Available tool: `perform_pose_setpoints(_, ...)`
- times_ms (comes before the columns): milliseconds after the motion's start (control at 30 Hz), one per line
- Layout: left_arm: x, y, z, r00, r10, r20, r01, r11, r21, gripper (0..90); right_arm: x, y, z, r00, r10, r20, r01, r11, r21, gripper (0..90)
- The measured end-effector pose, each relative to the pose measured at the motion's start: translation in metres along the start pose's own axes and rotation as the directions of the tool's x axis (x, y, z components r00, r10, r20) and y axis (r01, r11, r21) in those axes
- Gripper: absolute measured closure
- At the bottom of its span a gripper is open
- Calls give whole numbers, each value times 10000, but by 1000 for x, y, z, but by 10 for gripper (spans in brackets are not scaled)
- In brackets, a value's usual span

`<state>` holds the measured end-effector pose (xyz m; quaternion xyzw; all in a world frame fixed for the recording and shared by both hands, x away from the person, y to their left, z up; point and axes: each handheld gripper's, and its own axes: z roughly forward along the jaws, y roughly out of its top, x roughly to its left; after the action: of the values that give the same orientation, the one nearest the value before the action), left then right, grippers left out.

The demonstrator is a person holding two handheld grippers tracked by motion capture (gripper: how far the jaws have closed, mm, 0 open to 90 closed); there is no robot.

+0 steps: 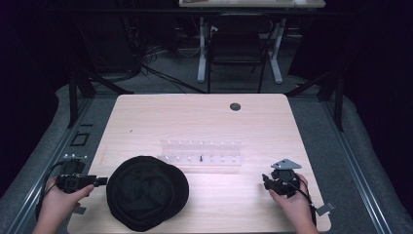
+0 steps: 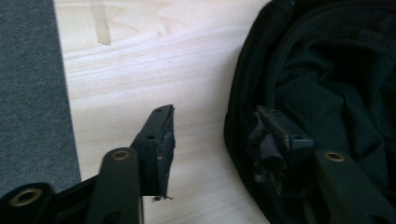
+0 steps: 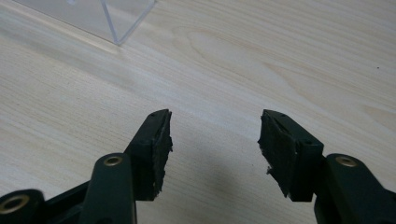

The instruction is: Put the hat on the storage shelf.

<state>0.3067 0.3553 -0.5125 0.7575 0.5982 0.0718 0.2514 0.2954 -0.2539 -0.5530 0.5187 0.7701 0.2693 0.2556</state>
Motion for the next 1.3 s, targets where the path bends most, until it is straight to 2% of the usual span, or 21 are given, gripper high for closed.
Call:
perform_pose_setpoints(67, 0, 2, 3, 10000, -22, 62, 19, 9985, 543, 553, 0, 0, 0, 10000, 2, -9, -2, 10000, -7, 430)
perform_pose_setpoints(133, 0, 2, 5, 10000, -68, 27, 66, 9977, 682, 563, 0, 0, 0, 10000, 15, -17, -15, 10000, -10, 430)
perform_pose_setpoints(467, 2, 2, 8, 9993, -360, 128, 349, 9967, 734, 563, 0, 0, 0, 10000, 3, 28, -3, 10000, -8, 430)
perform_pose_setpoints(667, 2, 2, 7, 9983, -484, 326, 456, 9954, 840, 563, 0, 0, 0, 10000, 39, -78, -39, 10000, -4, 431)
perform_pose_setpoints(833, 1, 2, 8, 9961, -651, 597, 589, 9932, 1005, 560, 0, 0, 0, 9999, 123, -90, -123, 9999, 3, 435)
perform_pose_setpoints(900, 1, 1, 9, 9955, -692, 643, 626, 9931, 995, 558, -1, 0, 0, 9994, 220, -275, -218, 9997, 63, 438)
perform_pose_setpoints(1033, 2, 0, 16, 9912, -953, 919, 849, 9902, 1106, 555, -1, 0, 0, 9992, 252, -317, -250, 9997, 44, 440)
perform_pose_setpoints(1133, 1, -1, 20, 9911, -1026, 845, 924, 9888, 1171, 556, -1, 0, -1, 9992, 239, -326, -238, 9997, 25, 440)
perform_pose_setpoints(1300, 4, -3, 22, 9880, -1155, 1027, 1019, 9865, 1283, 584, -1, 1, -1, 9991, 257, -341, -258, 9997, -8, 440)
